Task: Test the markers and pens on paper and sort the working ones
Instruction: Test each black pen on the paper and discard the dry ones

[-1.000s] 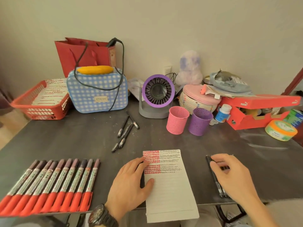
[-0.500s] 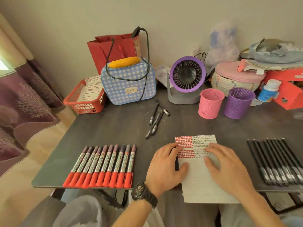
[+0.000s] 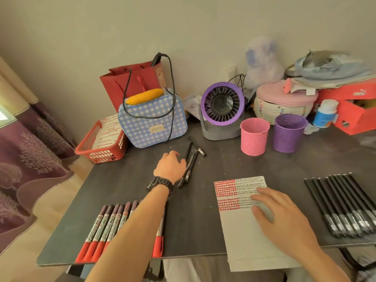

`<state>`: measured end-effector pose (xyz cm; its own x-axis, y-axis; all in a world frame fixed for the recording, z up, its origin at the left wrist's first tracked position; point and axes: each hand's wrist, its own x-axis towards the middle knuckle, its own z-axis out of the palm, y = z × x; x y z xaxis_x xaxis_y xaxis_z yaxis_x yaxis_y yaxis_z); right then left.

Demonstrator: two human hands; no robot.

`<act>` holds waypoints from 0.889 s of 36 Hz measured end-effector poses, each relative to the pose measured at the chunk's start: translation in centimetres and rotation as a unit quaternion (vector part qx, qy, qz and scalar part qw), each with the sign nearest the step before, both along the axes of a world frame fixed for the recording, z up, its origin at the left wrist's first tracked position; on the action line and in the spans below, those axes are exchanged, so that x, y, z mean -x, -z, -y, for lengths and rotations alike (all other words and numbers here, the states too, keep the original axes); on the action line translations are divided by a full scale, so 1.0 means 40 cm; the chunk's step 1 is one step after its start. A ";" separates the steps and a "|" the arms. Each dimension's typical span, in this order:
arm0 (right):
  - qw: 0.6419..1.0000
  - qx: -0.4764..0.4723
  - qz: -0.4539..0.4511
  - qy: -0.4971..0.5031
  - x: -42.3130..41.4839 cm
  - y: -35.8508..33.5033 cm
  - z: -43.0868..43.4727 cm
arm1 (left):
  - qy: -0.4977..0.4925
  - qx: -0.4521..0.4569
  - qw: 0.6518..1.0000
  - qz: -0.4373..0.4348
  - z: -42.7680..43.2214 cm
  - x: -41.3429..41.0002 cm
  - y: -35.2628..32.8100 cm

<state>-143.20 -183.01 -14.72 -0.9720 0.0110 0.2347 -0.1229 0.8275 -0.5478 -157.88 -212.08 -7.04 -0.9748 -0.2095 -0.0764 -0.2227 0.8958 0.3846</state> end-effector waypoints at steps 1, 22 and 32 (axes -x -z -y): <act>1.000 0.000 0.000 0.000 0.000 0.001 0.000 | -0.002 0.010 1.000 0.013 0.003 0.009 0.003; 0.999 0.024 -0.043 0.007 0.000 0.004 0.003 | -0.060 0.050 0.997 -0.021 0.058 -0.011 0.023; 0.998 0.045 -0.044 0.004 0.000 0.002 0.001 | -0.029 -0.322 0.937 -0.135 0.005 -0.178 0.023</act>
<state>-143.20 -183.05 -14.81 -0.9472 0.0440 0.3175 -0.1677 0.7763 -0.6077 -150.76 -212.29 -7.98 -0.9651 -0.2582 0.0429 -0.0805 0.4489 0.8899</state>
